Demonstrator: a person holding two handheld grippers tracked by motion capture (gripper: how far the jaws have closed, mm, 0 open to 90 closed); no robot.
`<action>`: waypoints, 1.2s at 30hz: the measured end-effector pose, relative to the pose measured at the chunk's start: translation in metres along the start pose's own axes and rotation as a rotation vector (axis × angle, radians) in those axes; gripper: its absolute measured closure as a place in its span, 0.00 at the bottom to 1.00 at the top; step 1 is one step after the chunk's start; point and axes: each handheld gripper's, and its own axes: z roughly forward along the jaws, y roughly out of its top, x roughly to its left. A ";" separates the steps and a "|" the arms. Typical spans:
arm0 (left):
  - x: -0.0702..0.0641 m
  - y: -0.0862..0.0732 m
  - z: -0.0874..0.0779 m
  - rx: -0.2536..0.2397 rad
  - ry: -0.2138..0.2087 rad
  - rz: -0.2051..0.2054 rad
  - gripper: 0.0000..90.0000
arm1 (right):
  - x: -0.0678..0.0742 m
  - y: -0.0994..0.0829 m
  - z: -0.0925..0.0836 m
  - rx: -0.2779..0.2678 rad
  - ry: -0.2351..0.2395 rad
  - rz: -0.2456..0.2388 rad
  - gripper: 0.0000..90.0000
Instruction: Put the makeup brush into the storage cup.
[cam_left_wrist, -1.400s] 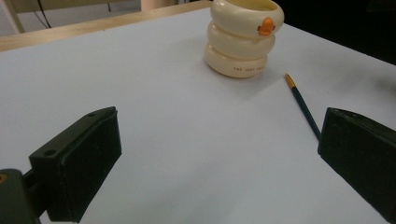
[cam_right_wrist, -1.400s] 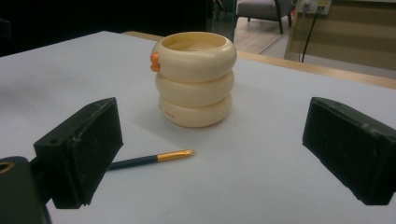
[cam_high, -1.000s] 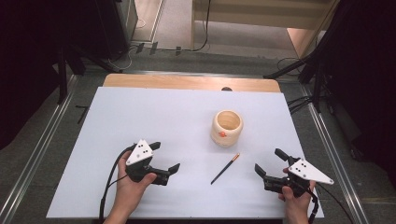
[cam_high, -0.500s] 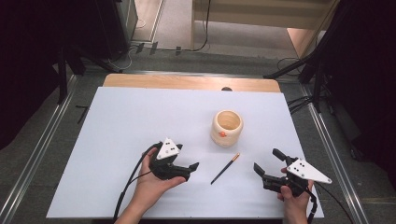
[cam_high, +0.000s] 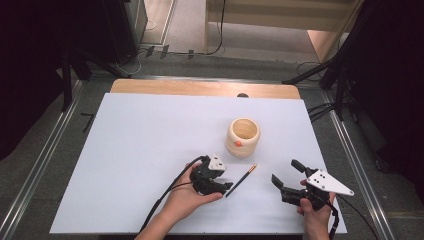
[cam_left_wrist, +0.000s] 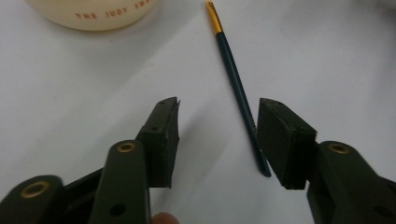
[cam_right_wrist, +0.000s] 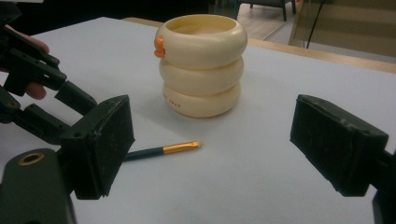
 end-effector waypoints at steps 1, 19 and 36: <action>-0.001 0.001 0.002 0.009 -0.003 -0.006 0.59 | 0.000 0.000 0.000 0.001 0.001 0.000 0.16; -0.015 0.032 0.036 0.157 -0.002 -0.028 0.79 | 0.000 -0.001 0.003 0.012 0.004 0.000 0.16; -0.025 0.064 0.049 0.375 0.098 -0.001 0.83 | -0.004 -0.002 0.003 0.018 0.000 0.014 0.16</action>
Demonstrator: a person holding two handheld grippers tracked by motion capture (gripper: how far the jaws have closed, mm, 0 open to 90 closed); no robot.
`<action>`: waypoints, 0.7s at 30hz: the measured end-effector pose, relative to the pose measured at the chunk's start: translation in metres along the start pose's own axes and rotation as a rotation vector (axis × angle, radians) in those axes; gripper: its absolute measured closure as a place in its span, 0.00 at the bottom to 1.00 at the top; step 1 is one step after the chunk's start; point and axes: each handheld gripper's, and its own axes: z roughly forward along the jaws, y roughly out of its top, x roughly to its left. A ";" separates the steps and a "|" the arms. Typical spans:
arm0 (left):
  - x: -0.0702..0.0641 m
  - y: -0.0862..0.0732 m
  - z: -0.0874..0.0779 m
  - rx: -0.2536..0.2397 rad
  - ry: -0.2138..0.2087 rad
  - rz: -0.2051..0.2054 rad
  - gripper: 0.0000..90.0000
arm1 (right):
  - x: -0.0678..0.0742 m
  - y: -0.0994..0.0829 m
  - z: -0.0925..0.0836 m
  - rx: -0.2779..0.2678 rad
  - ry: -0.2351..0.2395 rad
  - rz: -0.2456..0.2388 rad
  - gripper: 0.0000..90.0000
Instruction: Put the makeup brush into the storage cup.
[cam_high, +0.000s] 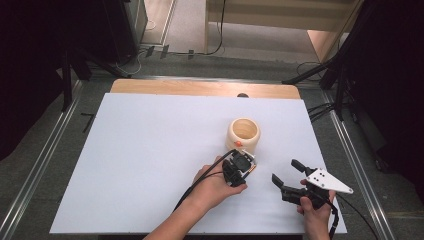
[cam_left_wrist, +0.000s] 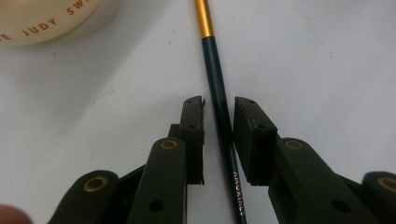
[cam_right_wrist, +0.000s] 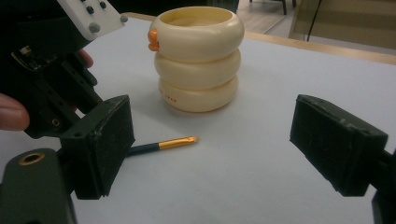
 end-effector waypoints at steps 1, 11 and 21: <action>-0.001 0.001 0.000 0.008 0.004 0.002 0.83 | 0.000 0.000 0.000 -0.001 -0.002 0.002 0.16; -0.006 0.008 0.002 0.060 0.044 0.002 0.88 | -0.001 0.000 0.001 0.006 -0.006 0.009 0.16; -0.006 0.010 0.001 0.077 0.044 0.006 0.95 | -0.002 -0.001 0.002 0.014 -0.009 0.017 0.16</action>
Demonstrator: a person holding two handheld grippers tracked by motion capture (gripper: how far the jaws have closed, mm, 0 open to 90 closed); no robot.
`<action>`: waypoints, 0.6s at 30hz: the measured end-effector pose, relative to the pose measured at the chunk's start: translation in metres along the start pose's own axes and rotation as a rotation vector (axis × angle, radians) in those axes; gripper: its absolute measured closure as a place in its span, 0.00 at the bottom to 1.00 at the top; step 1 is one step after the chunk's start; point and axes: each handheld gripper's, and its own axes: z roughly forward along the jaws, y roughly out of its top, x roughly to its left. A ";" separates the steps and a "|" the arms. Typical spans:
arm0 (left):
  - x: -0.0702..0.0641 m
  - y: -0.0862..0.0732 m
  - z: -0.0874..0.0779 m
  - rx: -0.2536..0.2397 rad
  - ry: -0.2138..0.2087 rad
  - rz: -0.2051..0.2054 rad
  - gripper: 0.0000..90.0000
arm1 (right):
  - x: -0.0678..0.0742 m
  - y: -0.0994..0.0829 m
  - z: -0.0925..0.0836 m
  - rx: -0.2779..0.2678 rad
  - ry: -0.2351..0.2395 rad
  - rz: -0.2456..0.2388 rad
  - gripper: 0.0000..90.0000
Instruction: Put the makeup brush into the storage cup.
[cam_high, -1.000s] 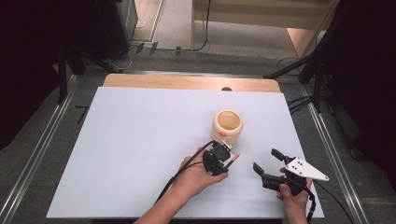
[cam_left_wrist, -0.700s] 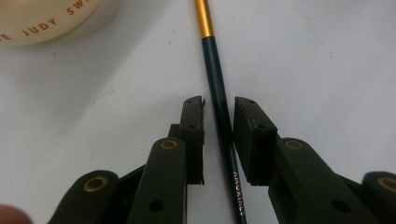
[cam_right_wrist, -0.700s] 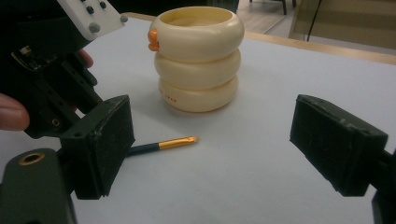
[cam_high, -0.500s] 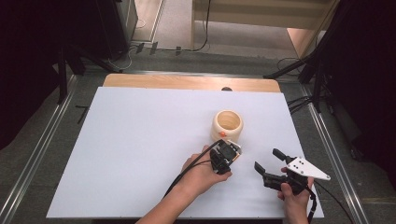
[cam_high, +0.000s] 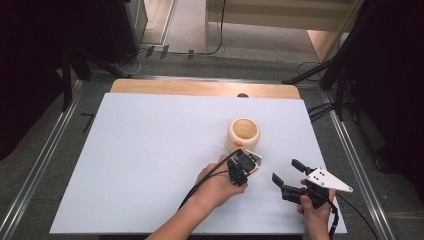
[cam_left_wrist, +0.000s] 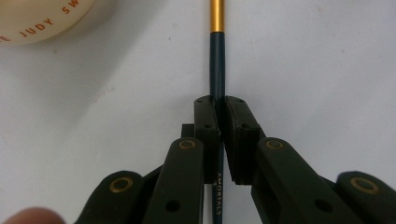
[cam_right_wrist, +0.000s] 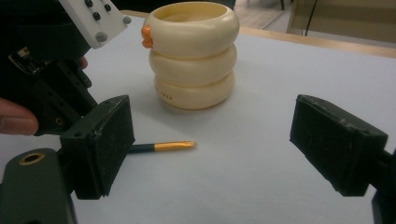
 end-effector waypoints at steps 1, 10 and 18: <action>0.000 0.000 0.000 0.000 0.000 0.000 0.95 | 0.000 0.000 0.000 0.000 0.000 0.000 0.16; 0.008 -0.007 -0.003 -0.065 -0.042 -0.007 0.95 | 0.009 0.001 0.003 0.016 0.008 0.031 0.17; 0.012 -0.015 -0.022 -0.203 -0.048 -0.015 0.95 | 0.023 0.001 0.013 0.025 -0.003 0.213 0.26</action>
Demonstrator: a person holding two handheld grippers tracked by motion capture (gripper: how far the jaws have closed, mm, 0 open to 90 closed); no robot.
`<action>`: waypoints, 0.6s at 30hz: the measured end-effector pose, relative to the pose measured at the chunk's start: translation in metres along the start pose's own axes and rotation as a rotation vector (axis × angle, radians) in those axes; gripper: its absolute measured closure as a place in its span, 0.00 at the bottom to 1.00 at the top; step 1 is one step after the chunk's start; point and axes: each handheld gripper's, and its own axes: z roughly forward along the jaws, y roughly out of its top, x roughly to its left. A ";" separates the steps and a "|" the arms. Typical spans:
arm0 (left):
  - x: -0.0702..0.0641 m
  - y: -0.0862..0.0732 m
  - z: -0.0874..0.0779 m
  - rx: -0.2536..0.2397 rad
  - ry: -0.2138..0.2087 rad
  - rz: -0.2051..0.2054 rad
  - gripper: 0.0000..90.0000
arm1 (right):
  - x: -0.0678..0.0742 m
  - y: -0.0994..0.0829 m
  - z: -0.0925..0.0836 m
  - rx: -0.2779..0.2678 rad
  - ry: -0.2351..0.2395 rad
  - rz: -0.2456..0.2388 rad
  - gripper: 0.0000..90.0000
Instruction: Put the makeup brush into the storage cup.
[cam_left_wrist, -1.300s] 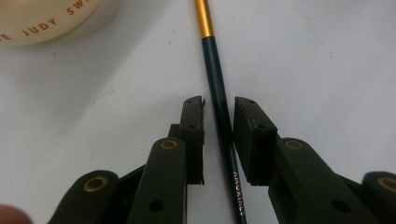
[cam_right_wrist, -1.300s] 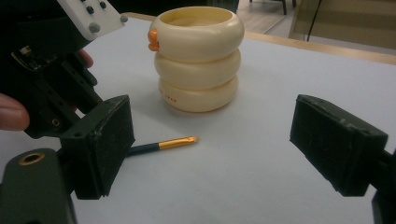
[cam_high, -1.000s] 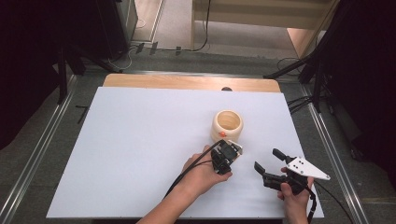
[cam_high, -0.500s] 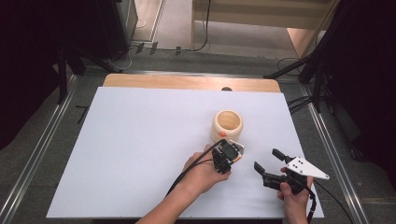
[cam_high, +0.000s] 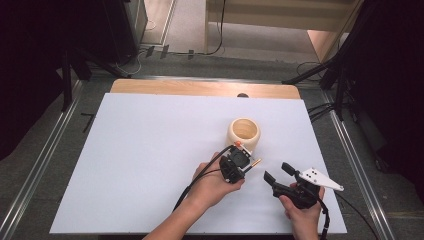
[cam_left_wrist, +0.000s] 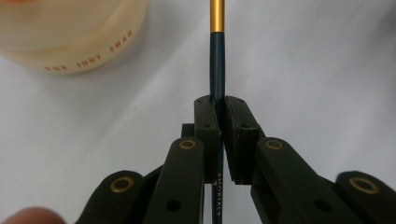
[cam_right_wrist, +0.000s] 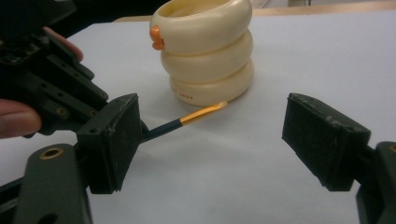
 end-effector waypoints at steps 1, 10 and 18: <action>-0.001 -0.001 -0.005 -0.037 0.003 -0.001 0.95 | 0.002 0.000 0.001 -0.001 -0.001 0.024 0.28; -0.011 -0.008 -0.018 -0.187 -0.019 0.012 0.95 | 0.015 -0.002 0.005 -0.039 0.033 0.231 0.44; -0.021 -0.011 -0.020 -0.257 -0.035 0.031 0.95 | 0.010 -0.004 0.007 -0.044 0.070 0.319 0.54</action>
